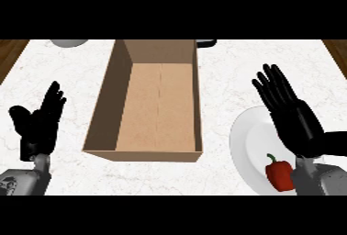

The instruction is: Pick the bell pepper from the plate and place it in the cardboard box

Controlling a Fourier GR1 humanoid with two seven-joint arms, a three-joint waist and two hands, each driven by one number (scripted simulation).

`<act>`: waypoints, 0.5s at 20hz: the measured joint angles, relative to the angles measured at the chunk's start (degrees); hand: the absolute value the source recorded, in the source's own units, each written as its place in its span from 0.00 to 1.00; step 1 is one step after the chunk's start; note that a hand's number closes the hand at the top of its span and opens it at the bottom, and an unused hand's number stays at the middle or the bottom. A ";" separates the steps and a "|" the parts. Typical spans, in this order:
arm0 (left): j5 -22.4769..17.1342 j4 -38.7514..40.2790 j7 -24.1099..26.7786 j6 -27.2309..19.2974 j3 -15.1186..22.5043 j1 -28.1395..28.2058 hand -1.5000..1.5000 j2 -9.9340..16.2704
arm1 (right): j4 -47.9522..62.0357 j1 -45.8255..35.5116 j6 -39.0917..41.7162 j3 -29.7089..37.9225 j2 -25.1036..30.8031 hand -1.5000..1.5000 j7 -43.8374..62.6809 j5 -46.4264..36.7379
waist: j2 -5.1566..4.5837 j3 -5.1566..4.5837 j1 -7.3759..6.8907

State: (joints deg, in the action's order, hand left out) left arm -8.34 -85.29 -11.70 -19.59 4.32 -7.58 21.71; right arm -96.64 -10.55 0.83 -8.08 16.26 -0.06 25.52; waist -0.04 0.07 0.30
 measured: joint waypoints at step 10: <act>7.36 3.82 2.96 1.77 -0.78 2.62 0.50 7.66 | 2.65 6.87 16.34 0.10 18.38 0.00 -1.49 -9.57 | 0.32 -0.32 0.05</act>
State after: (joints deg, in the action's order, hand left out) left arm -0.98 -81.46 -8.73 -17.82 3.54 -4.96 29.38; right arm -93.99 -3.68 17.17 -7.99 34.63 -1.55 15.95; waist 0.28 -0.25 0.35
